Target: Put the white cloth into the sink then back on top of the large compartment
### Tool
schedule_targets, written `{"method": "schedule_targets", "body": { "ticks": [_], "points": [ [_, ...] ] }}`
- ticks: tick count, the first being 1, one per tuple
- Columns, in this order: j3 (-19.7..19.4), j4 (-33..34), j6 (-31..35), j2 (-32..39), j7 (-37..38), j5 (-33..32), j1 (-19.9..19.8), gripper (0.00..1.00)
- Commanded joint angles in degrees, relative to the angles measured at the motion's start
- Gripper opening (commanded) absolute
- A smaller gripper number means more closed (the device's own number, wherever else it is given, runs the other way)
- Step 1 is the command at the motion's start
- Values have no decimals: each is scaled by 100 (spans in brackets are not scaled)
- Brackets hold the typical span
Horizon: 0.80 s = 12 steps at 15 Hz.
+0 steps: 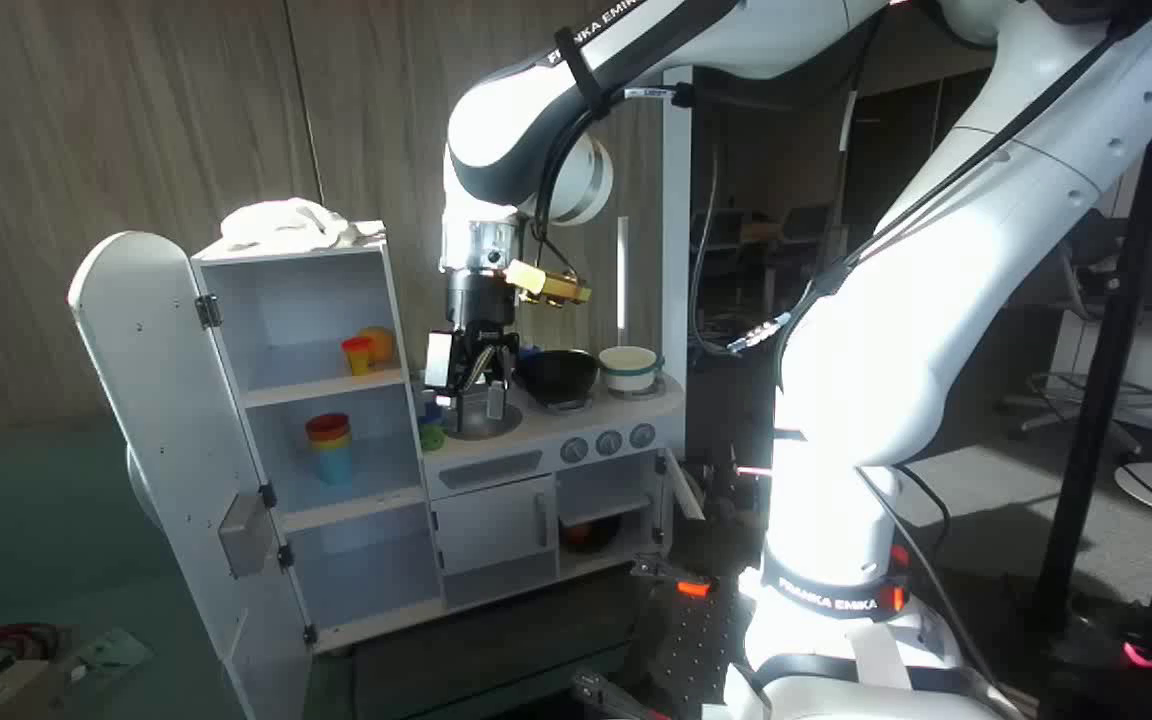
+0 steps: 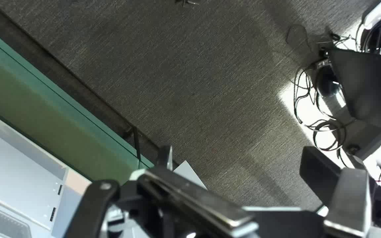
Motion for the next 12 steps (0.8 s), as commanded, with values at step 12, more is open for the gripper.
{"method": "schedule_targets", "body": {
  "ticks": [12],
  "points": [
    [79, 653, 114, -235, 130, -386, -372, 100]
  ]
}}
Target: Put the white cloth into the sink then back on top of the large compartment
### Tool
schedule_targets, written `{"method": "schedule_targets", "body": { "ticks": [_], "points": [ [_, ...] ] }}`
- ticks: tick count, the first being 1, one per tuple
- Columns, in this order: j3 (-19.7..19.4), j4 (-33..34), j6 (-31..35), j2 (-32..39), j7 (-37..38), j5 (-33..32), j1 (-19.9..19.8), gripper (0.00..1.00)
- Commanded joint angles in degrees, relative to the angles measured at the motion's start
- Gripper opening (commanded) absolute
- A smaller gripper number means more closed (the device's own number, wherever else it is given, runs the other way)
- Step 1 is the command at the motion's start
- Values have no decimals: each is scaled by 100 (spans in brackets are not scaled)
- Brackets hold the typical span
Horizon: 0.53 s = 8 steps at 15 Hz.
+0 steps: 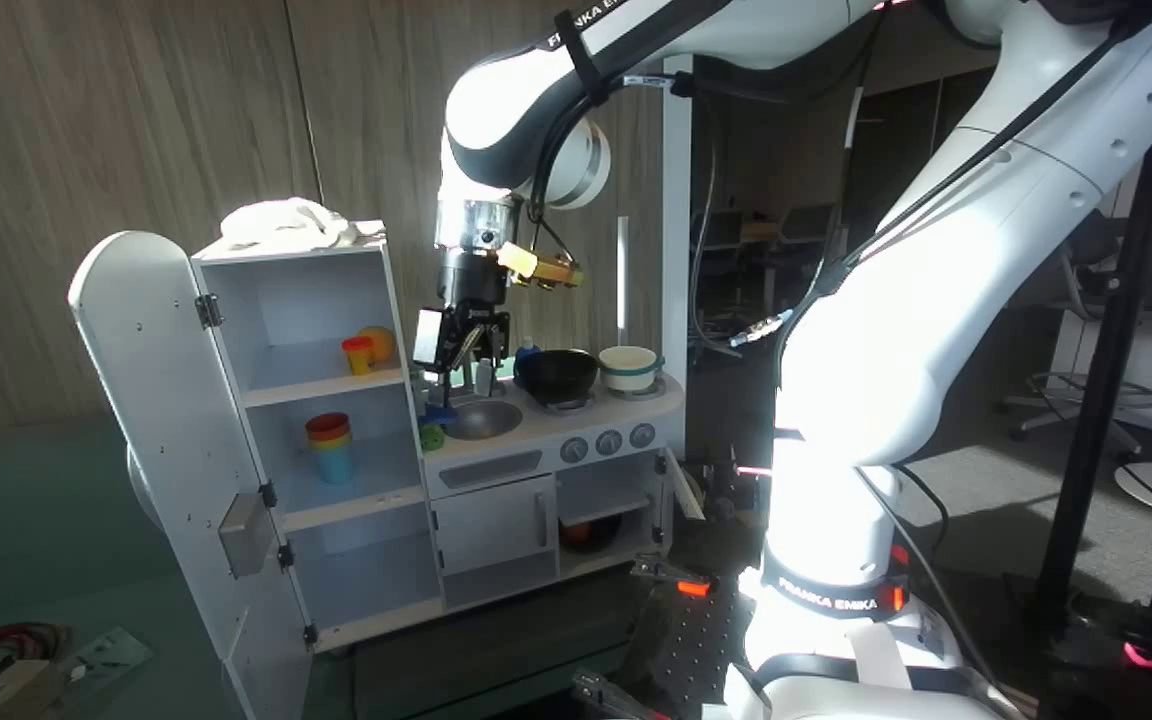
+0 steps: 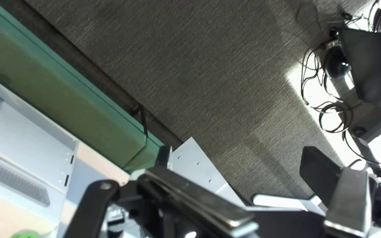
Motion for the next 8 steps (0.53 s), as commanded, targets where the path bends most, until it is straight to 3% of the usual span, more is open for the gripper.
{"method": "schedule_targets", "body": {
  "ticks": [1, 4, 8],
  "points": [
    [59, 604, -69, -209, 201, -350, -362, 100],
    [137, 1255, 246, -151, 433, -620, -590, 100],
    [454, 2375, 950, 663, 852, -1368, -880, 100]
  ]
}}
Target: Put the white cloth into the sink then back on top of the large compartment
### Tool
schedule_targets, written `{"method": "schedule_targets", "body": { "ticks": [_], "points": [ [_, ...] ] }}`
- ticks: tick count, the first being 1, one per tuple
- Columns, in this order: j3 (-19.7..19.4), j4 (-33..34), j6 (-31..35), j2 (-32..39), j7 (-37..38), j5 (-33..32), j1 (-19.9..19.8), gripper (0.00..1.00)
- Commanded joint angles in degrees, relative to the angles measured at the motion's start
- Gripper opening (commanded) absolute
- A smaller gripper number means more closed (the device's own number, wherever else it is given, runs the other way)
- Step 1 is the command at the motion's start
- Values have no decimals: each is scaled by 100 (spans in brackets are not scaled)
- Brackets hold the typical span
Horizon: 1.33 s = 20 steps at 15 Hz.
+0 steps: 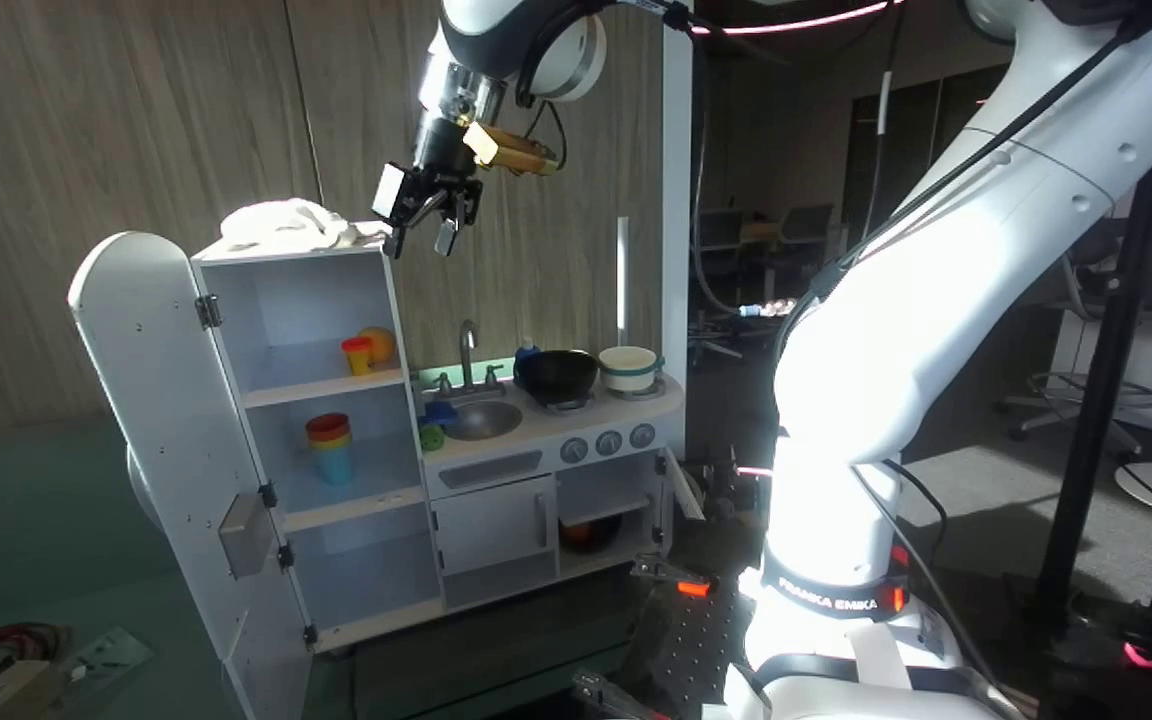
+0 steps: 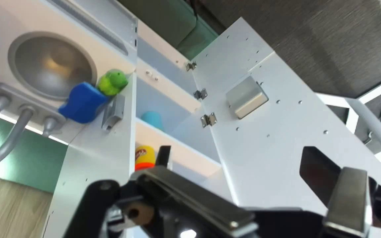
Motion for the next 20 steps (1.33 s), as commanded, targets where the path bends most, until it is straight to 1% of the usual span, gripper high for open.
{"method": "schedule_targets", "body": {
  "ticks": [1, 5, 6, 7, 9, 10, 12, 15, 16, 17, 18, 20],
  "points": [
    [370, 1094, 643, 895, 506, -646, -301, 100],
    [588, 2109, 1346, 1667, 1151, -1420, -583, 100],
    [645, 2366, 1458, 1873, 1344, -1716, -689, 100],
    [666, 2613, 1510, 2067, 1507, -1965, -752, 100],
    [622, 3047, 1247, 2422, 1627, -2313, -766, 100],
    [476, 2431, 1358, 1972, 1423, -2034, -587, 100],
    [444, 2731, 1345, 2267, 1478, -2181, -605, 100],
    [433, 2857, 1337, 2393, 1479, -2186, -597, 100],
    [428, 3069, 1366, 2548, 1589, -2299, -636, 100],
    [407, 3212, 1273, 2631, 1592, -2281, -636, 100],
    [421, 3385, 1137, 2699, 1750, -2496, -690, 100],
    [342, 3671, 949, 2842, 1596, -2430, -641, 100]
  ]
}}
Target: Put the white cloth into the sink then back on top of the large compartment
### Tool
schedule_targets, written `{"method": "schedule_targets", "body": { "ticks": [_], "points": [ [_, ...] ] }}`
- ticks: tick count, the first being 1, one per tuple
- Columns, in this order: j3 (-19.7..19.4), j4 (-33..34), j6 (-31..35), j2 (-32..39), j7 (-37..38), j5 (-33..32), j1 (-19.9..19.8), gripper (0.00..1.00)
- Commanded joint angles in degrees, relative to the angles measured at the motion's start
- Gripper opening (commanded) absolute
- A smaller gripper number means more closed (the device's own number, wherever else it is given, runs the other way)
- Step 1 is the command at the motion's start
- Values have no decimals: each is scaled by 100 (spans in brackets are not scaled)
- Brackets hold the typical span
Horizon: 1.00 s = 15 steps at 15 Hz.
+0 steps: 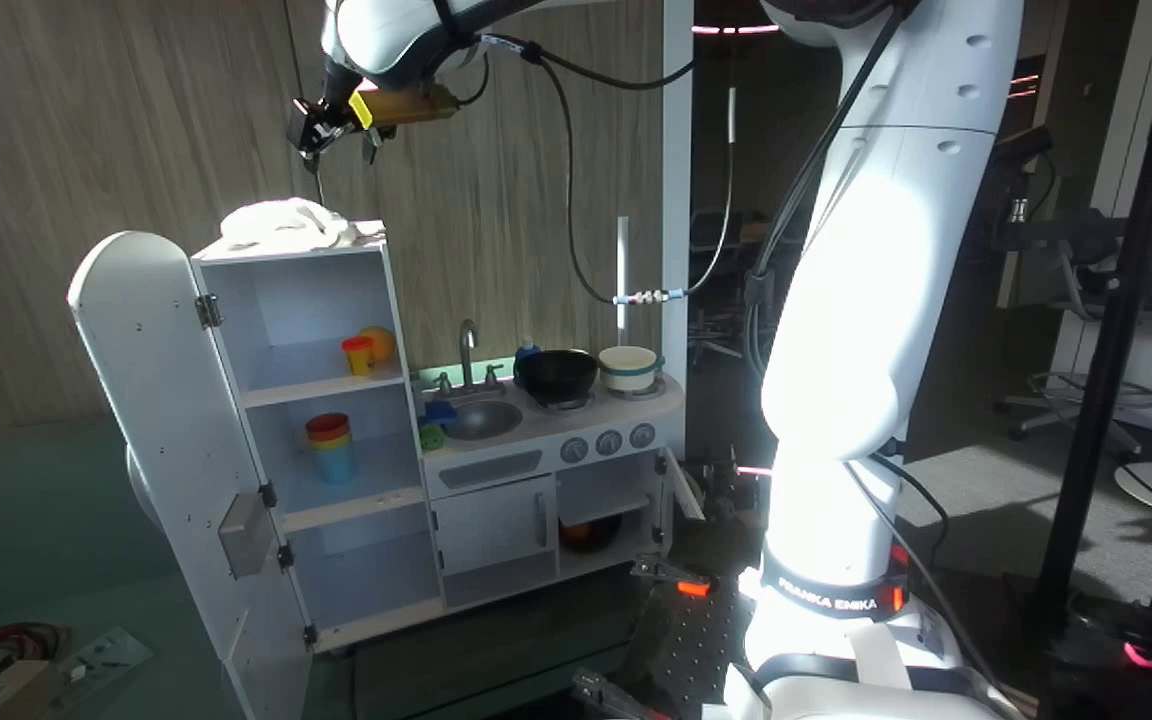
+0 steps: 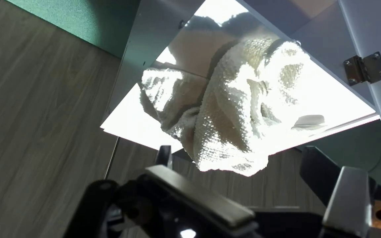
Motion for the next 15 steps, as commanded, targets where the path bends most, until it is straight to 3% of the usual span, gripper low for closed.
{"method": "schedule_targets", "body": {
  "ticks": [1, 7, 15],
  "points": [
    [-158, 836, -346, 435, -62, 65, 96, 100],
    [-321, 2232, -1327, 1300, -1048, 1234, 276, 100],
    [-561, 3993, -2143, 2686, -1184, 1207, 259, 100]
  ]
}}
